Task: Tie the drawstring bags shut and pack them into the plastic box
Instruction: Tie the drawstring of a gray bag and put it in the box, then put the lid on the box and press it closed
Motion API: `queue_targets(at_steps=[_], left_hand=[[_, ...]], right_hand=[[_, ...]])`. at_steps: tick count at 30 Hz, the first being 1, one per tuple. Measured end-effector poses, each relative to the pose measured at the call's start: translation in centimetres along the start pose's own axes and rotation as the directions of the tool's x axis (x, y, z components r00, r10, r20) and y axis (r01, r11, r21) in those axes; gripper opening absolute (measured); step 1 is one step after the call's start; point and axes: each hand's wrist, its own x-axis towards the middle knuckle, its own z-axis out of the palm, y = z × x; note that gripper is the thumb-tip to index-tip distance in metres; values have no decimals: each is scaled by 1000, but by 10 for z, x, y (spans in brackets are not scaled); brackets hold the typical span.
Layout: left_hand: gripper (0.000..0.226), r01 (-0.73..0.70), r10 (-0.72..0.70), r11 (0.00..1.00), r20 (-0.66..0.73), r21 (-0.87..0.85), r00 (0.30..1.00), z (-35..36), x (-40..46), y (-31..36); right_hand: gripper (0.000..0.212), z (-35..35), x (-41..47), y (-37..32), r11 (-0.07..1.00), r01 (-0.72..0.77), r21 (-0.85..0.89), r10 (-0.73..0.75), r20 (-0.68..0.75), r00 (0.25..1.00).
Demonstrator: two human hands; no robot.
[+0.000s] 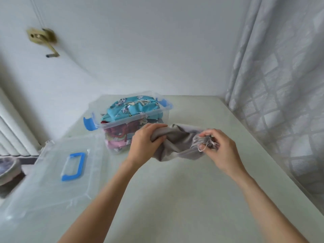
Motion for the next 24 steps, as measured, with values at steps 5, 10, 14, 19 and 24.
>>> queue_targets(at_steps=[5, 10, 14, 19, 24], left_hand=[[33, -31, 45, 998, -303, 51, 952, -83, 32, -7], [37, 72, 1, 978, -352, 195, 936, -125, 67, -36], [39, 191, -134, 942, -211, 275, 968, -137, 80, -67], [45, 161, -96, 761, -136, 629, 986, -148, 82, -91], [70, 56, -230, 810, 229, 583, 946, -131, 101, -92]], right_hand=[[38, 33, 90, -50, 967, 239, 90, -243, 37, 969], [39, 80, 165, -74, 947, 311, 75, -319, 140, 937], [47, 113, 200, -70, 956, 291, -29, -272, 280, 921], [40, 134, 217, -49, 797, 444, -410, -228, 477, 849], [32, 144, 213, -50, 702, 601, -382, -344, 557, 756]])
